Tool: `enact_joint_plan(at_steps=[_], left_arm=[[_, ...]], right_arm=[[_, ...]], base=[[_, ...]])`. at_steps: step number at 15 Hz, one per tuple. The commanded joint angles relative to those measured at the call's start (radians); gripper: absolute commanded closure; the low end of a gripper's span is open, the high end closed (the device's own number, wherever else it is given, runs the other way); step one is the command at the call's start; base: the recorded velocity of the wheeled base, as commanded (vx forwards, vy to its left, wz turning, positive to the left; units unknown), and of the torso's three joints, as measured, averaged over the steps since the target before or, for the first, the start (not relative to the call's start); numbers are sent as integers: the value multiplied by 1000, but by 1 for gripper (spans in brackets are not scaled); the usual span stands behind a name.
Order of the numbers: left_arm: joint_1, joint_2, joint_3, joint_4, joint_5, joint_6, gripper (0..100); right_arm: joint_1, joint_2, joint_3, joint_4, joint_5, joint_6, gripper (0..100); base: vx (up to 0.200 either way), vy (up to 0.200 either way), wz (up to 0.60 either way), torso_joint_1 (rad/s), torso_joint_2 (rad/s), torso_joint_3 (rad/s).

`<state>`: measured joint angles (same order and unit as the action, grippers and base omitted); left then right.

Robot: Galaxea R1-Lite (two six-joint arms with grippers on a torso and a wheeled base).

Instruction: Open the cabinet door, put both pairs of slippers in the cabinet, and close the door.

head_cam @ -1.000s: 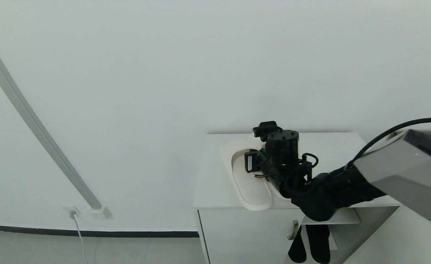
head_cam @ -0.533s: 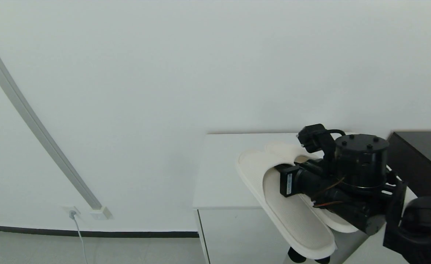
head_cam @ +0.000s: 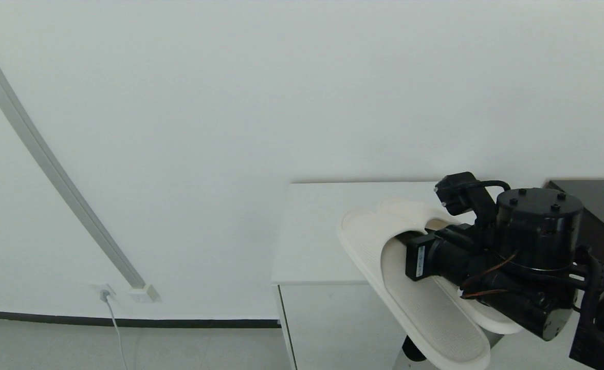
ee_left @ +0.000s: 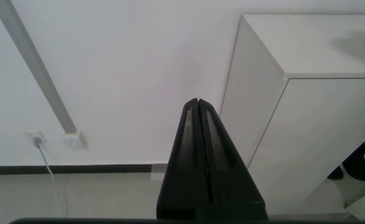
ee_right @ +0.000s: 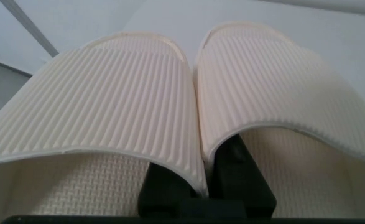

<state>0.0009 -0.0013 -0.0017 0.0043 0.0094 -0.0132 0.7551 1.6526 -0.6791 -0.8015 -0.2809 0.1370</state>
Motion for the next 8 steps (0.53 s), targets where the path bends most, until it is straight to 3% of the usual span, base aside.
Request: enact_joint_plan(at_steps=[1,5,8], left_arm=[[1,1,0,0,1,-1,100],[-1,1,0,0,1,-1,100],[-1,1,0,0,3,-2,100]], right_arm=[[1,12,1,-4,-3,0,100],[1,18,12,-4,-6,-7,100],[3,18,18,-4,-6,-8,100]], base=[[-200,0,0,-7,-2,-2],[-200,0,0,-2,-1,4],[0,0,0,0,0,0]])
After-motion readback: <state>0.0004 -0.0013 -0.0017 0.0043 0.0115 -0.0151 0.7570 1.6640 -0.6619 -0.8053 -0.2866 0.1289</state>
